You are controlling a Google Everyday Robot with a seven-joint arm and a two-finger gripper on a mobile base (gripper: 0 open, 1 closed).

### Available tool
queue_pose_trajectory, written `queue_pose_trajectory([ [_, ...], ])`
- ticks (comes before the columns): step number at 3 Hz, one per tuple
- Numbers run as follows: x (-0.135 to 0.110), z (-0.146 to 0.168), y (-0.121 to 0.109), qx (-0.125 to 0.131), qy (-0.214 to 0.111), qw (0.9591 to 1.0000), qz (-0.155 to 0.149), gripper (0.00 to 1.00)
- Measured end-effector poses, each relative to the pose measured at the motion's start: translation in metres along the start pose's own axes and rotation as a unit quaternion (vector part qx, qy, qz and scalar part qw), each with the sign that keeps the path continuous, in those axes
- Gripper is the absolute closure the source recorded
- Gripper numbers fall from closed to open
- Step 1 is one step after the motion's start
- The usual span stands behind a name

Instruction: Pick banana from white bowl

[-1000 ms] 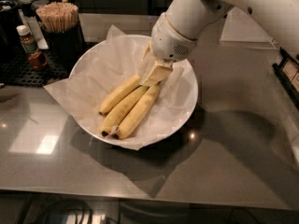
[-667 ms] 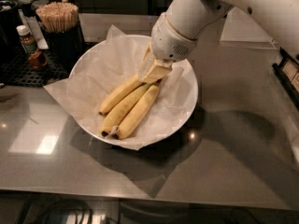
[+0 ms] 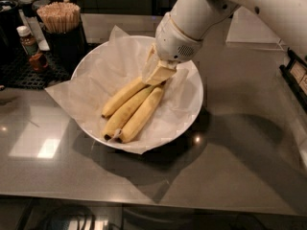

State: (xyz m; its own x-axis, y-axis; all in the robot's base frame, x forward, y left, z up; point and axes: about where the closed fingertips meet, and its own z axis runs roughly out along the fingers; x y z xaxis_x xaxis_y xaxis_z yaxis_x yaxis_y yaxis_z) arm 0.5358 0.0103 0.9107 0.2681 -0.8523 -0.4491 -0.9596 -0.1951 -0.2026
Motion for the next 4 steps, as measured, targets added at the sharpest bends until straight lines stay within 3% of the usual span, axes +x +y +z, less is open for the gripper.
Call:
queue_pose_trajectory([
  [1,0.0000,0.0000,0.0000,0.000,0.000,1.0000,0.000,0.89],
  [2,0.0000,0.0000,0.0000,0.000,0.000,1.0000,0.000,0.86],
  [4,-0.0001,0.0000,0.0000,0.000,0.000,1.0000,0.000,0.44],
])
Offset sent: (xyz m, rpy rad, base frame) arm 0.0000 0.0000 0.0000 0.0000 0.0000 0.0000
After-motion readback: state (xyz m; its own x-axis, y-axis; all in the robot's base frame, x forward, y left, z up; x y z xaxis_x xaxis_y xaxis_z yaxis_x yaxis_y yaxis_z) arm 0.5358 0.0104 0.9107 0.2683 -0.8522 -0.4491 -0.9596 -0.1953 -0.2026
